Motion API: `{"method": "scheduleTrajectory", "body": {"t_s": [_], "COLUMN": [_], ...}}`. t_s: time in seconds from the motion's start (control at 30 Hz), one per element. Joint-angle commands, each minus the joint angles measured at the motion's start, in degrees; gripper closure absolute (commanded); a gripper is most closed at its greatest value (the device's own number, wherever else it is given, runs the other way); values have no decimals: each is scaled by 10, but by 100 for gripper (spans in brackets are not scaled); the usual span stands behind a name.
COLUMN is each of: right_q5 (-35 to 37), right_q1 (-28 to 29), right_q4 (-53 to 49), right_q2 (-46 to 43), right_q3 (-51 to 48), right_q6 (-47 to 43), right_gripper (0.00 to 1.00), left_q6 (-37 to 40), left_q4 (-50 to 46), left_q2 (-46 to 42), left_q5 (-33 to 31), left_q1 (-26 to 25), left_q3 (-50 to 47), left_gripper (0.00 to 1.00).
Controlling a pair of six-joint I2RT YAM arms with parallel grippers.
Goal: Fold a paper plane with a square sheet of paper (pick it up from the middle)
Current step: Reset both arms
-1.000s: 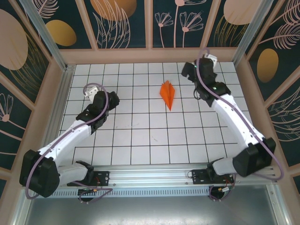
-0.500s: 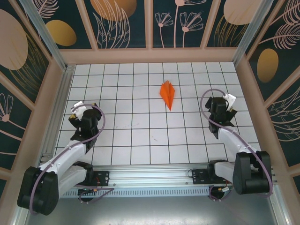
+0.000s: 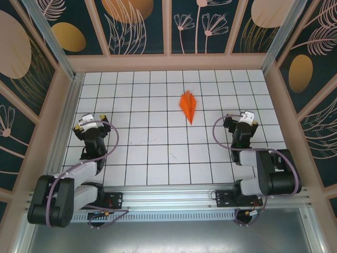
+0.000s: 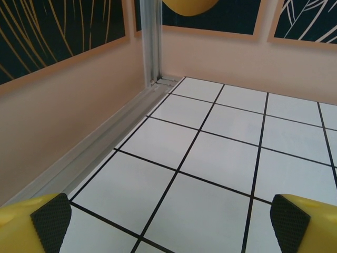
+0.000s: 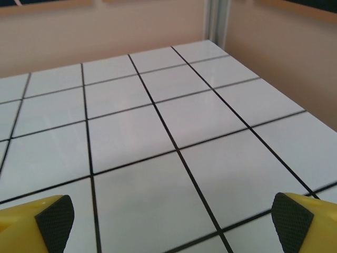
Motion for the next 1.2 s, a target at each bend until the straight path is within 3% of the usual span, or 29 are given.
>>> {"method": "scheduleTrajectory", "body": {"t_s": [0.0, 0.17, 0.5, 0.7, 0.77, 0.83, 1.17], "right_q5": [-55, -77, -102, -111, -111, -111, -111], "right_q1": [-10, -20, -32, -43, -43, -43, -43], "right_q4": [122, 165, 194, 175, 174, 174, 174], "right_q2": [20, 54, 88, 89, 89, 88, 89], "right_q3": [-15, -22, -23, -14, -13, -13, -14], "right_q6": [-20, -17, -11, 0, 1, 0, 0], "right_gripper": [1, 1, 1, 1, 1, 1, 1], "left_q6": [25, 36, 28, 27, 29, 22, 19], "left_q4": [132, 206, 233, 263, 338, 347, 321], "left_q2": [34, 75, 191, 209, 226, 224, 223], "left_q5": [69, 125, 188, 187, 182, 164, 150], "left_q1": [20, 37, 55, 56, 56, 56, 56], "left_q3": [-24, -24, 34, 24, -3, -12, 1], "left_gripper": [1, 1, 2, 1, 1, 1, 2]}}
